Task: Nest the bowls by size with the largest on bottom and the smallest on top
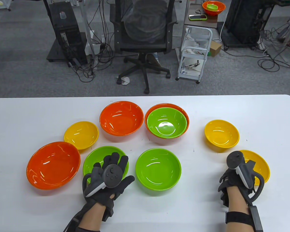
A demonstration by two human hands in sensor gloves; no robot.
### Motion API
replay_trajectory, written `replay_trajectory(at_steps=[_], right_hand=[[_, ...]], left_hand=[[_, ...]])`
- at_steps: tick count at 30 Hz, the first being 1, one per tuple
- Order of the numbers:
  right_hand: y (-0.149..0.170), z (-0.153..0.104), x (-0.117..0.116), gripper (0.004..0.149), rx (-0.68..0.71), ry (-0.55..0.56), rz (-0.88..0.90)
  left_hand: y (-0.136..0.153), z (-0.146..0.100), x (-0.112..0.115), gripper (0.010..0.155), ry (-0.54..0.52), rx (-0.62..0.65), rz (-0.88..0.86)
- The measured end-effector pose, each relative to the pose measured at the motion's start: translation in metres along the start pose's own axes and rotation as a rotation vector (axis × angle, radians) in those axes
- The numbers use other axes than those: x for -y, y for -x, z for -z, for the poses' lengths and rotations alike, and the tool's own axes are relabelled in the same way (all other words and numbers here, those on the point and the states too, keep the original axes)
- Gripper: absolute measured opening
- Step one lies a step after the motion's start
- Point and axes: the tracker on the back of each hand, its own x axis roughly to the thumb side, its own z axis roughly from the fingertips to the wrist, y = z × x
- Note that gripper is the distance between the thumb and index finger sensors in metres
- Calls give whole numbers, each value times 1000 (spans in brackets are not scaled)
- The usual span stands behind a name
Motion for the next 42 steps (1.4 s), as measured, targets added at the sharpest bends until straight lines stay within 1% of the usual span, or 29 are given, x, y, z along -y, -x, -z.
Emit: replay_trajectory(at_steps=[1, 2, 6, 14, 17, 24, 32, 37, 39, 42], right_hand=[[0, -1, 1, 52, -1, 16, 0], [-1, -2, 5, 49, 1, 55, 2], [-8, -9, 16, 45, 28, 133, -13], [-24, -26, 34, 43, 127, 228, -1], [-32, -34, 42, 41, 173, 281, -6], [-53, -49, 52, 39, 290, 328, 13], [-89, -56, 49, 39, 460, 366, 38], [-120, -56, 51, 39, 583, 391, 63], [-139, -56, 51, 39, 637, 405, 72], [-161, -51, 49, 38, 695, 397, 99]], left_hand=[[1, 0, 0, 82, -1, -3, -1], [2, 1, 0, 82, 1, -8, -5], [6, 1, 0, 82, -1, -23, -3], [5, 2, 0, 83, -3, -26, 0], [1, 1, -2, 82, -24, -24, 38], [-4, -5, -8, 82, -54, -6, 56], [-4, -7, -10, 82, -70, -3, 53], [-4, -7, -10, 82, -70, -2, 53], [-4, -7, -10, 82, -70, -1, 54], [-4, -7, -10, 82, -71, 1, 50]])
